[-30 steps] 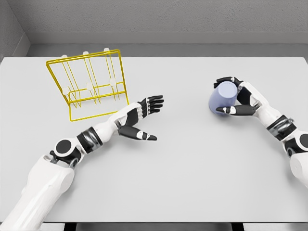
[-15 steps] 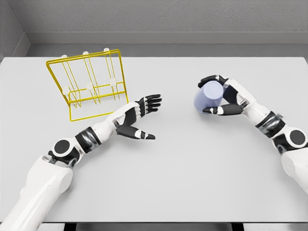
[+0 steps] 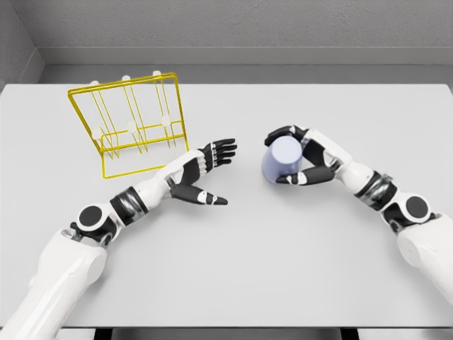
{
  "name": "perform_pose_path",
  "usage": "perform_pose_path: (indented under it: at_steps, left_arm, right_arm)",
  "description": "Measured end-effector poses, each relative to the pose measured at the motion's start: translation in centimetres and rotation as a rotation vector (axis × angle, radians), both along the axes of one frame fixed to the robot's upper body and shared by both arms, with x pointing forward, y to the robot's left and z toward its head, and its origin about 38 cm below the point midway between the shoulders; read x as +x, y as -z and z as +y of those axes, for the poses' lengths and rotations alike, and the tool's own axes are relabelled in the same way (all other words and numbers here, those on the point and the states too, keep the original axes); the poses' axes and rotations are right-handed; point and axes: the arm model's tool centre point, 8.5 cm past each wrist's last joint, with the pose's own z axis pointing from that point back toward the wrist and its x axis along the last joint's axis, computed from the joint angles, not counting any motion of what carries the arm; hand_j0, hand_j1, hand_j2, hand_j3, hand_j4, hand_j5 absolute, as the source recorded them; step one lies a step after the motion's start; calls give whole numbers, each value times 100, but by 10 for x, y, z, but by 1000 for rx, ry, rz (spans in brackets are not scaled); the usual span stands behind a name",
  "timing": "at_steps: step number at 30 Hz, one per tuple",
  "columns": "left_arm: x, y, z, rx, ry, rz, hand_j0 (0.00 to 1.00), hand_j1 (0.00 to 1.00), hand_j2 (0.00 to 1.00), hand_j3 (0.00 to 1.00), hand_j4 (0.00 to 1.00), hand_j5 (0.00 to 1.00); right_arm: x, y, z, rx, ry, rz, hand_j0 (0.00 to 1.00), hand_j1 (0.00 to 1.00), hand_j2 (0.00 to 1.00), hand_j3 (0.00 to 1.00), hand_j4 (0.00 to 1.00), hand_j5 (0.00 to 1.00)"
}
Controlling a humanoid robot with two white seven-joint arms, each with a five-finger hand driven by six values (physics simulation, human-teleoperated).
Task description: Place the cup on the cup holder with both arms
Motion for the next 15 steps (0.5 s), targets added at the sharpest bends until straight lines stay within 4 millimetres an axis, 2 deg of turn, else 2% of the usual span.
perform_pose_path:
  at_steps: [15]
  left_arm:
    - [2, -2, 5, -7, -18, -4, 100, 100, 100, 100, 100, 100]
  right_arm:
    - [-9, 17, 33, 11, -70, 44, 67, 67, 67, 67, 67, 67]
